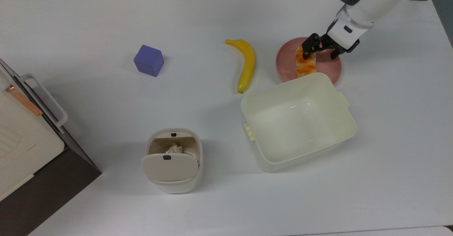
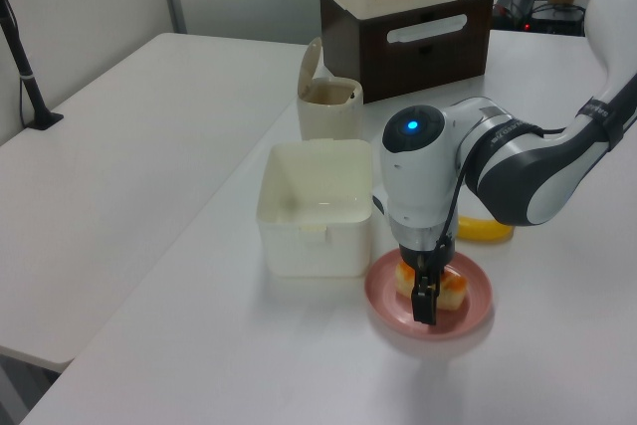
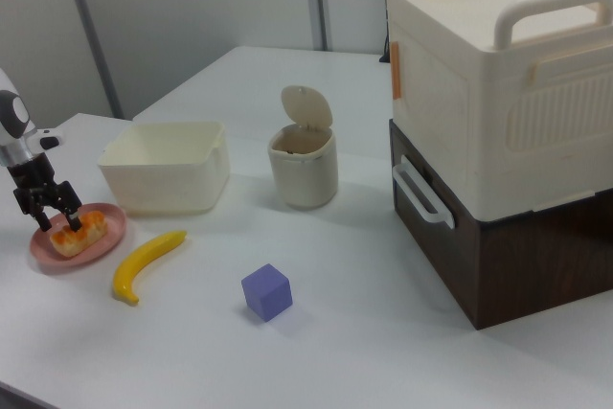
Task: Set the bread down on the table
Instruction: 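Lower the gripper and close it on the orange-topped bread roll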
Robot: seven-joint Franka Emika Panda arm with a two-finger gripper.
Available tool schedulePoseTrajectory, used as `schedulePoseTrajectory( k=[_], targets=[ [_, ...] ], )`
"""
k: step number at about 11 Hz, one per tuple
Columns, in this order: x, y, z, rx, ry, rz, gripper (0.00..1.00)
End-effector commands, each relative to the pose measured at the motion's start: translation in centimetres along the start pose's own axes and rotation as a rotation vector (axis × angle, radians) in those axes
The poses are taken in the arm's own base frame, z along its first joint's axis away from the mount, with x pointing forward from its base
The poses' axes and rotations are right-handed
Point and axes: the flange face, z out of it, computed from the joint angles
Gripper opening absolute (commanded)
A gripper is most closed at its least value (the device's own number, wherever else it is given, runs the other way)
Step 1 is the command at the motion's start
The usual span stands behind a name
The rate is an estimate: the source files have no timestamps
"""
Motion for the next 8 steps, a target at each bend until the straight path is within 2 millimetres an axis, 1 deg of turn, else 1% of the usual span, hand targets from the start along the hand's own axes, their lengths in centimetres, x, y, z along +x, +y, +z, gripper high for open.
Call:
schedulePoseTrajectory(
  k=[1,4,5,6,7,8],
  targets=[
    [0.0,1.2,-0.4,-0.035,0.027,0.032,1.0],
    [-0.4,1.9,-0.3,-0.084,0.003,0.035,1.0],
    [-0.6,1.8,0.4,-0.101,0.001,0.024,0.96],
    [-0.7,1.9,0.7,-0.115,0.007,0.018,0.84],
    [-0.6,2.1,0.8,-0.118,0.007,0.016,0.66],
    [-0.8,2.0,1.1,-0.123,0.004,0.007,0.43]
  ],
)
